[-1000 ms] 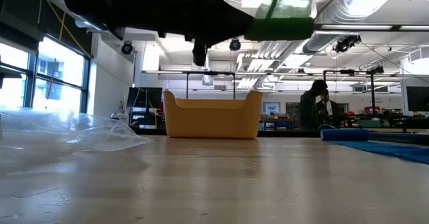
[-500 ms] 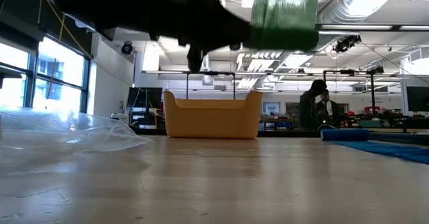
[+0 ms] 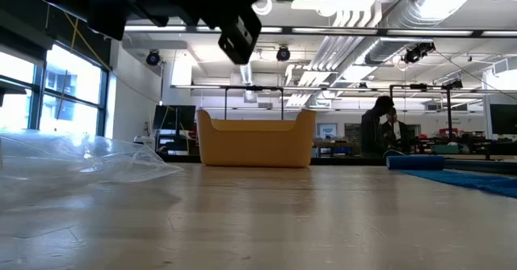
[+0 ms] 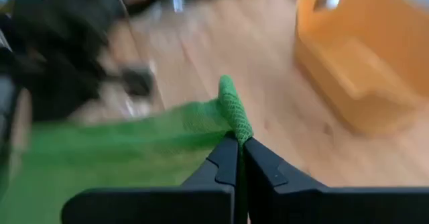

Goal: Roll bandage
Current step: Roll the green bandage

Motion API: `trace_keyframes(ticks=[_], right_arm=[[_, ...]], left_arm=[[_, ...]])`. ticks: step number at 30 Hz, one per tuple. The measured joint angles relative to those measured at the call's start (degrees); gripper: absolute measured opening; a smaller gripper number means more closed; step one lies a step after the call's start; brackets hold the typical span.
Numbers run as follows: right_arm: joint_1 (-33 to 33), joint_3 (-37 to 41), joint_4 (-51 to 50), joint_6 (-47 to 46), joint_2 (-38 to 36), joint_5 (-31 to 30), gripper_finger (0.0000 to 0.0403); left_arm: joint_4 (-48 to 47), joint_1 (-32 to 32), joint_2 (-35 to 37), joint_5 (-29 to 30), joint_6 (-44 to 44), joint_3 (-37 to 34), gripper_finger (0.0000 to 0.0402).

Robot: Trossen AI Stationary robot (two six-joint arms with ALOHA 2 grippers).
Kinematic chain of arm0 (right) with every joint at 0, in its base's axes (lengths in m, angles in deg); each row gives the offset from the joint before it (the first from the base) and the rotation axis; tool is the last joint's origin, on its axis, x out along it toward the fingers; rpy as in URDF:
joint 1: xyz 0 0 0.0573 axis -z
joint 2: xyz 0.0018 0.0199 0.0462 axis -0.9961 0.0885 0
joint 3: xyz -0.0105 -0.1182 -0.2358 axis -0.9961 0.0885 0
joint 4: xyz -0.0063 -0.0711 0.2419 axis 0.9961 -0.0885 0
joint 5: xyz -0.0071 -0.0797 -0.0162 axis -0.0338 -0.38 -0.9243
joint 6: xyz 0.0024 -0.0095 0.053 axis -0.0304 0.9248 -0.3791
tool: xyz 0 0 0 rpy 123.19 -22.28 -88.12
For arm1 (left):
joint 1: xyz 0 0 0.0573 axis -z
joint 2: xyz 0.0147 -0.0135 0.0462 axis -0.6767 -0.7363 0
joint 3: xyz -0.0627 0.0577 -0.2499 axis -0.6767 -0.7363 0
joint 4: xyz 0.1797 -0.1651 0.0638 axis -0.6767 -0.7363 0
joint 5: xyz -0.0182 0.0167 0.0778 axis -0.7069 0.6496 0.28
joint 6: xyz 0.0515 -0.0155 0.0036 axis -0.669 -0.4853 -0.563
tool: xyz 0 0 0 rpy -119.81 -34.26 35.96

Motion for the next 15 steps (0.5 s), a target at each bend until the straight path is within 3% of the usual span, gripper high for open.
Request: trace_keyframes(ticks=[4, 10, 15], right_arm=[[0.65, 8.08, 14.34, 3.47, 2.22, 6.99, 0.0000], [-0.95, 17.31, 44.65, 5.81, 9.88, 17.14, 0.0000], [-5.44, 17.39, 54.65, 7.04, 16.61, 20.71, 0.0000]], left_arm=[[7.99, 2.02, 0.00, -0.42, -2.98, 0.02, 0.0005], [14.72, 1.95, 0.02, -0.18, -4.09, 0.02, 0.0005], [16.36, 0.90, 0.35, 0.06, -3.83, 0.00, 0.0005]])
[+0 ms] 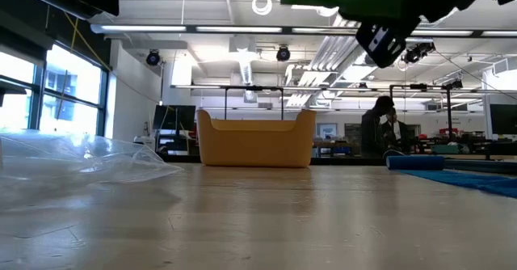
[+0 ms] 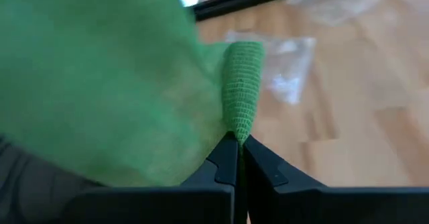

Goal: Roll bandage
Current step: Roll the green bandage

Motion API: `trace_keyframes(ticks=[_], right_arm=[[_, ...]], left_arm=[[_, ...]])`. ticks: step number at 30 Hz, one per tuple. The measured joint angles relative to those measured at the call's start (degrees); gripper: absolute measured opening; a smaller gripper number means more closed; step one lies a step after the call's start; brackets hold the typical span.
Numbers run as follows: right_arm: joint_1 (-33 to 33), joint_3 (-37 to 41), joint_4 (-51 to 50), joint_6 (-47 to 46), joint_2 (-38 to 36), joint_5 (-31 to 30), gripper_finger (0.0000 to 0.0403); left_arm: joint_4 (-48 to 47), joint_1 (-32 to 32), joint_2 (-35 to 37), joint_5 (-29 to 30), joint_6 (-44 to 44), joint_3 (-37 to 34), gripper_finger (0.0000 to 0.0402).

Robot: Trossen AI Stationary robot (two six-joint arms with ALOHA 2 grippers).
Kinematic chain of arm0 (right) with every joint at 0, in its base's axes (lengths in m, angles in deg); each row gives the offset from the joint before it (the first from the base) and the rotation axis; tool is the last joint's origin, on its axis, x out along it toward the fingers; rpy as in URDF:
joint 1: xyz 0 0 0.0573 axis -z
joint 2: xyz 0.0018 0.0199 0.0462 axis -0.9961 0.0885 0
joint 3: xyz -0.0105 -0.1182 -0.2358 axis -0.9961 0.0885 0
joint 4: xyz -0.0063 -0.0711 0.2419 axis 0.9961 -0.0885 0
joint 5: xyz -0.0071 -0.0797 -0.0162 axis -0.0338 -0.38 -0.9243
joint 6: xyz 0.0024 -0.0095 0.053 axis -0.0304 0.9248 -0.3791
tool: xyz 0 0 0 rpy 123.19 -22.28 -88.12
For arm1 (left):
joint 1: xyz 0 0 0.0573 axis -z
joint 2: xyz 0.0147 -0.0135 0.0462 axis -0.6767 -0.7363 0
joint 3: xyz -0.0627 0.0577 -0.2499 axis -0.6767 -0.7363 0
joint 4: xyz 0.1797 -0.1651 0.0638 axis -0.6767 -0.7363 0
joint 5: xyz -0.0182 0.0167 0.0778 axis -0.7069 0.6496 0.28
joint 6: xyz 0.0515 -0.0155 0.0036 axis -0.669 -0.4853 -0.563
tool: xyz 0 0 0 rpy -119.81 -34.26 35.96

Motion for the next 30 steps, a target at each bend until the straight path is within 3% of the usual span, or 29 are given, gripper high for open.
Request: trace_keyframes(ticks=[5, 14, 24, 27, 30], right_arm=[[-3.49, -2.77, -2.38, 1.55, 2.62, -3.95, 0.0026], [-3.89, -7.81, -17.76, 2.06, -1.87, -7.20, 0.0155], [-9.95, -10.64, -31.15, 3.55, -6.00, -20.53, 0.0165], [-13.61, -10.64, -36.48, -0.34, -5.63, -25.58, 0.0165], [-15.99, -10.64, -41.19, -7.03, -4.40, -25.86, 0.0165]], left_arm=[[-2.46, -0.22, 0.31, 0.02, 1.36, 0.03, 0.0005], [-13.86, 1.13, 0.29, 2.13, 6.19, 0.00, 0.0005], [-13.34, 2.27, 0.30, 8.01, 6.27, 0.02, 0.0005], [-14.79, 1.95, 0.28, 12.73, 7.09, 0.02, 0.0005], [-20.70, -0.67, 0.07, 15.88, 9.17, 0.07, 0.0005]])
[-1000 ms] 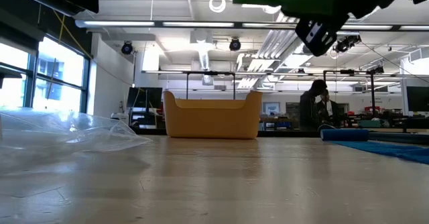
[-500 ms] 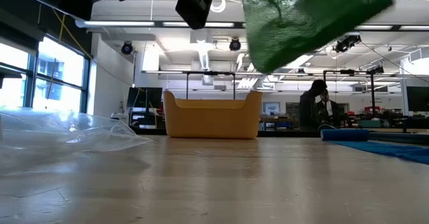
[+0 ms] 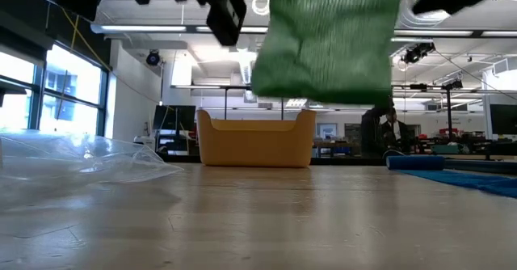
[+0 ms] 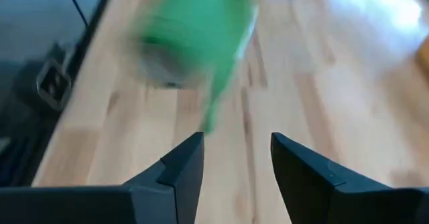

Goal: Roll bandage
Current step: Roll the green bandage

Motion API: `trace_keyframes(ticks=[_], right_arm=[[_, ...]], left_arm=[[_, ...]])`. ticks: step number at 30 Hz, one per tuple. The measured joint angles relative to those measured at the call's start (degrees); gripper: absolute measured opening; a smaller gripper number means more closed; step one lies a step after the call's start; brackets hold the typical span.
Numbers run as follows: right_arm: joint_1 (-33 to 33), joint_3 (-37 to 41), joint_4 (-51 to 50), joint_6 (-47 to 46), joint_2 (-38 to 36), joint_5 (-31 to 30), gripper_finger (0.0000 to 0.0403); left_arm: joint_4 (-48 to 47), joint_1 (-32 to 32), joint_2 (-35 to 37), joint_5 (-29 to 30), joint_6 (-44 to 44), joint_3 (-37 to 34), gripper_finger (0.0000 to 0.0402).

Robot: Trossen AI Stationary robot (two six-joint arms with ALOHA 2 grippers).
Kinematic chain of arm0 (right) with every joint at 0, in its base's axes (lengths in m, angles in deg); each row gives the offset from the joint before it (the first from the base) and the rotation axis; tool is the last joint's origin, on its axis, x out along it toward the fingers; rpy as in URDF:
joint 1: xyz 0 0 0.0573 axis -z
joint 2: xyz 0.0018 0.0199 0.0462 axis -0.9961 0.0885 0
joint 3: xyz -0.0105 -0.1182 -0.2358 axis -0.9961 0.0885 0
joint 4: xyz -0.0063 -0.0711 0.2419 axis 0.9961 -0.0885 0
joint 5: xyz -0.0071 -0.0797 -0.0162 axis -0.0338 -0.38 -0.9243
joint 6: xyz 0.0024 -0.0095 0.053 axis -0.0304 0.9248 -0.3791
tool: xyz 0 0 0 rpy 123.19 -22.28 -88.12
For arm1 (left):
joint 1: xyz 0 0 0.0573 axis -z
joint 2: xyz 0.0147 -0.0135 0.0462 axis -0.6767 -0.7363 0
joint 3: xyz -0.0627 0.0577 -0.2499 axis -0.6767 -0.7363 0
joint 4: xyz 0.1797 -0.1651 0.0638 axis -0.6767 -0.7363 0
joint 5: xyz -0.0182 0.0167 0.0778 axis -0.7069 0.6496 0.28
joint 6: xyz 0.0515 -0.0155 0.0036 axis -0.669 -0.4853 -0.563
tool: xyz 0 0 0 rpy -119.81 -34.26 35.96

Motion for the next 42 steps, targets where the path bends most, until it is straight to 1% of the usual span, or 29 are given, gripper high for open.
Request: trace_keyframes(ticks=[3, 5, 7, 10, 13, 17, 18, 22, 25, 27, 29, 31, 32, 34, 36, 37, 42], right_arm=[[-0.67, 0.00, 0.84, -2.66, 2.09, 3.12, 0.0165], [-0.08, 0.00, 2.34, -2.66, 4.19, 6.07, 0.0165], [1.12, 0.00, 4.71, -0.92, 6.47, 7.29, 0.0165], [4.37, 0.02, 7.97, 3.35, 10.75, 7.41, 0.0165], [9.54, 0.02, 11.06, 7.76, 13.86, 7.40, 0.0165], [17.26, 0.13, 14.45, 14.78, 16.98, 7.94, 0.0165], [19.18, 0.09, 16.19, 16.94, 17.37, 9.14, 0.0165], [25.99, 0.03, 21.33, 24.95, 19.98, 17.90, 0.0165], [29.52, -0.01, 24.57, 28.98, 22.26, 23.51, 0.0165], [31.23, 0.00, 24.21, 30.61, 24.22, 25.07, 0.0165], [32.44, -0.03, 24.56, 31.41, 25.66, 24.75, 0.0160], [33.68, -0.15, 25.62, 30.84, 26.86, 25.08, 0.0143], [34.18, -0.20, 25.74, 30.01, 27.21, 25.70, 0.0128], [34.50, -0.20, 26.10, 28.69, 27.37, 26.58, 0.0083], [33.43, -0.13, 25.77, 28.68, 26.69, 26.69, 0.0028], [32.39, -0.03, 25.21, 28.67, 26.01, 26.11, 0.0015], [24.28, 0.19, 22.42, 22.65, 18.69, 26.56, 0.0005]], left_arm=[[-5.89, -3.99, -0.40, 0.43, 1.90, -0.02, 0.0005], [-9.08, -6.82, -0.56, 0.33, 2.80, 0.00, 0.0005], [-11.37, -9.40, -1.18, 0.00, 3.30, -0.02, 0.0005], [-11.35, -12.79, -2.92, -0.79, 4.36, -1.14, 0.0005], [-10.05, -15.41, -4.76, -2.02, 5.74, -2.77, 0.0005], [-9.54, -17.42, -6.03, -2.58, 6.17, -4.24, 0.0005], [-9.29, -17.67, -5.89, -2.54, 6.19, -4.53, 0.0005], [-8.18, -18.33, -5.58, -2.54, 6.17, -5.97, 0.0005], [-7.34, -18.44, -5.58, -2.39, 6.17, -6.72, 0.0005], [-6.91, -18.49, -5.58, -2.10, 6.16, -7.08, 0.0005], [-6.73, -18.46, -5.58, -1.88, 6.17, -7.34, 0.0005], [-6.75, -18.48, -5.58, -1.55, 6.15, -7.29, 0.0005], [-6.73, -18.46, -5.58, -1.43, 6.14, -7.30, 0.0005], [-6.64, -18.46, -5.58, -1.23, 5.71, -7.30, 0.0005], [-6.66, -18.48, -5.58, -1.01, 4.62, -7.30, 0.0005], [-6.66, -18.46, -5.58, -0.86, 4.26, -7.30, 0.0005], [-4.82, -18.04, -5.62, -0.87, 3.20, -7.35, 0.0005]])
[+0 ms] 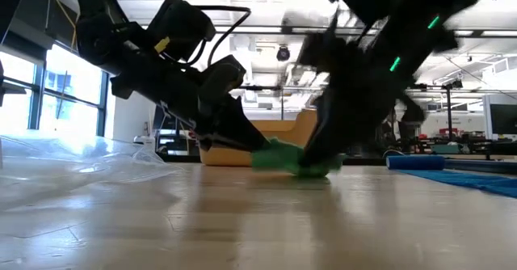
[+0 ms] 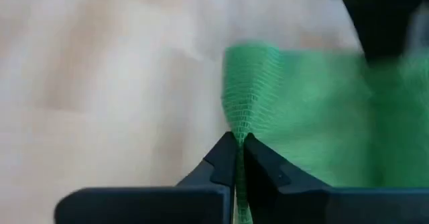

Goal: Roll bandage
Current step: Roll the green bandage

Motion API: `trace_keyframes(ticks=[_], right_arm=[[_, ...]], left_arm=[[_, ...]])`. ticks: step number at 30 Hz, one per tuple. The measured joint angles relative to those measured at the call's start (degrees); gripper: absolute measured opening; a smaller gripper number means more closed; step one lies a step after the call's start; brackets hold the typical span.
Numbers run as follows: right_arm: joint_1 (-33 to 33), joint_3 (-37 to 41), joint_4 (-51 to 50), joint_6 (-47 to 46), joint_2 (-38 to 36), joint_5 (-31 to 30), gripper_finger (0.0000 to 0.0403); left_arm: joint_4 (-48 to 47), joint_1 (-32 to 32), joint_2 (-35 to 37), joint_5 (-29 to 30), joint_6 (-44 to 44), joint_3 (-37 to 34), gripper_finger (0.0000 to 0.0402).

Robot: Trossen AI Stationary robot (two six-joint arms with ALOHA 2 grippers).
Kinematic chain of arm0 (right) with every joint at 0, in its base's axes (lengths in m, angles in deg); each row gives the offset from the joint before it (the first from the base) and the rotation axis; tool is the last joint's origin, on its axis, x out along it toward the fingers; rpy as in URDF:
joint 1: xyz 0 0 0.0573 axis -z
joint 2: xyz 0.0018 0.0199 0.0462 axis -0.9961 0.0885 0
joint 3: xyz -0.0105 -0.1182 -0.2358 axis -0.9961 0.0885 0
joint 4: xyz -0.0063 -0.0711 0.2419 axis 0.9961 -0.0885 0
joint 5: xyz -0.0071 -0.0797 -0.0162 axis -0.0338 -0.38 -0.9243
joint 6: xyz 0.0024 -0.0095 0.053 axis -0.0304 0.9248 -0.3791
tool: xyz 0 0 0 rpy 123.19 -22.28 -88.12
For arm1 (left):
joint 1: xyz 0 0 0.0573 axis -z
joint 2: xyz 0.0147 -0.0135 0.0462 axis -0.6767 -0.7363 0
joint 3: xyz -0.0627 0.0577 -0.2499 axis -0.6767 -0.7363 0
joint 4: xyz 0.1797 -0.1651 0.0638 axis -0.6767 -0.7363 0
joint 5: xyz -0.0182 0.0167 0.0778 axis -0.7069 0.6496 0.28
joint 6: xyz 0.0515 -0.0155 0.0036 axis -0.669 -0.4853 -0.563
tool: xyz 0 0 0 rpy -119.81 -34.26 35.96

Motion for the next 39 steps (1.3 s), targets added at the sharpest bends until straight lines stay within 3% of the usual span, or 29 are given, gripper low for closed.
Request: trace_keyframes(ticks=[4, 8, 14, 17, 21, 32, 39], right_arm=[[-7.13, -0.05, -0.72, -5.08, -4.25, 0.39, 0.0004], [-11.24, -0.10, -1.54, -8.38, -4.96, -1.14, 0.0002], [-10.74, -0.10, -7.16, -10.52, -2.31, -7.38, 0.0001], [-9.37, -0.10, -7.53, -10.61, -1.15, -8.09, 0.0001], [-9.56, -0.14, -5.44, -10.84, -1.29, -5.40, 0.0001], [-18.60, -5.13, -6.60, -17.34, -6.22, -3.55, 0.0000], [-21.16, -16.65, -21.55, -18.22, -6.42, -7.08, 0.0000]], left_arm=[[7.17, 0.02, -0.03, -2.17, 0.56, 0.00, 0.0005], [22.03, -0.10, -0.04, -9.33, 4.23, -0.02, 0.0005], [43.85, 0.24, -0.04, -16.96, 17.22, -0.04, 0.0005], [48.18, 0.57, -0.04, -18.39, 21.78, -0.04, 0.0005], [45.69, 0.14, -0.04, -17.45, 19.80, -0.04, 0.0005], [22.89, -3.42, 0.07, -13.32, 9.16, 0.05, 0.0005], [17.86, -1.77, 0.07, -13.51, 4.25, 0.09, 0.0005]])
